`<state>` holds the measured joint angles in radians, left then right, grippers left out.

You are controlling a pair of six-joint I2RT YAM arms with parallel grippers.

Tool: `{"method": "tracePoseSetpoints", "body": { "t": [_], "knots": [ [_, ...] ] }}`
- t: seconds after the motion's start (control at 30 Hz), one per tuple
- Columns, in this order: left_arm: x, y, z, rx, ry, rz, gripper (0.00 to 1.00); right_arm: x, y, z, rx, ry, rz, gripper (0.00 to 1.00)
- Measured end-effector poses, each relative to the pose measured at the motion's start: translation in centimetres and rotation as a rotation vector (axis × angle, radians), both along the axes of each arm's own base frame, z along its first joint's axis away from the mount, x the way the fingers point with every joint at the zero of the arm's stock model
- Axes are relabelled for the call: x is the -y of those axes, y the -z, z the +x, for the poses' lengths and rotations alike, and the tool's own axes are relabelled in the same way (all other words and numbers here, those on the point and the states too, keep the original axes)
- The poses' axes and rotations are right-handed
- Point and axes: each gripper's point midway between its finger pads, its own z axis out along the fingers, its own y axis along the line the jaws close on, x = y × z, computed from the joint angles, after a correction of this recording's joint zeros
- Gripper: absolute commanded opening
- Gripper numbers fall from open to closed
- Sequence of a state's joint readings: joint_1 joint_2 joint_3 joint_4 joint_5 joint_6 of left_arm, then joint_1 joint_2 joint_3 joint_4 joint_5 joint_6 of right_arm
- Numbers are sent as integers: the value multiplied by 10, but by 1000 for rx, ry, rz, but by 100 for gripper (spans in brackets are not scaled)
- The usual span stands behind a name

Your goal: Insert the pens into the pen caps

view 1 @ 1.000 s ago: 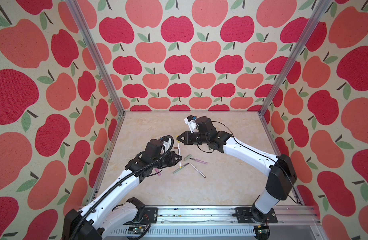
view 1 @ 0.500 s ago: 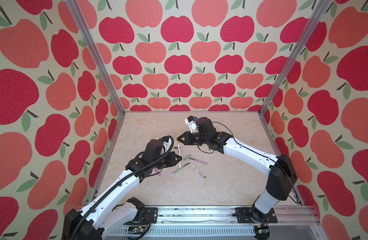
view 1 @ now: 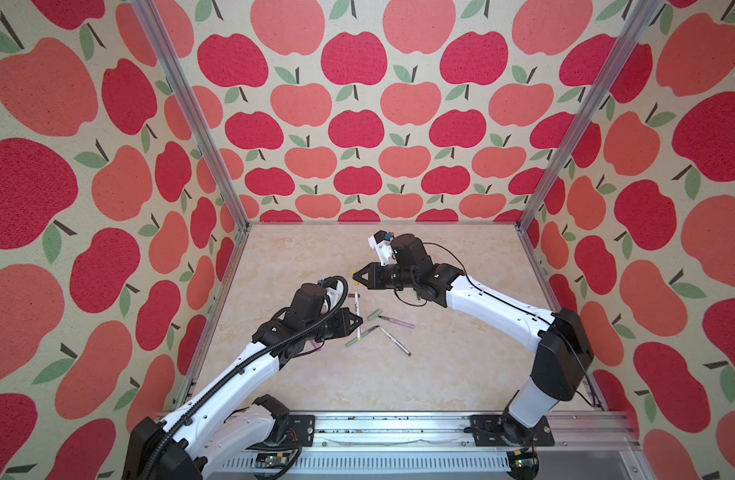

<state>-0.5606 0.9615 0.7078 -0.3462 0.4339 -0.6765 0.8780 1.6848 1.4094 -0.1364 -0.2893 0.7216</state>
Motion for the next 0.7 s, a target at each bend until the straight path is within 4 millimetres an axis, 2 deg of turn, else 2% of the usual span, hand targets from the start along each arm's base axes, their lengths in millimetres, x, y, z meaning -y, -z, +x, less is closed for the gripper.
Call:
{"method": "tracePoseSetpoints", "body": {
  "t": [0.13, 0.3, 0.4, 0.7],
  "knots": [
    [-6, 3, -2, 74, -1, 29, 0, 1, -13, -1, 49, -9, 31, 2],
    [-10, -11, -2, 187, 9, 20, 0, 3, -24, -2, 78, -15, 48, 2],
    [-9, -16, 1, 228, 18, 22, 0, 2, -25, -2, 81, -14, 52, 2],
    [-6, -10, 5, 230, 31, 39, 0, -2, -26, -8, 83, -29, 57, 1]
  ]
}}
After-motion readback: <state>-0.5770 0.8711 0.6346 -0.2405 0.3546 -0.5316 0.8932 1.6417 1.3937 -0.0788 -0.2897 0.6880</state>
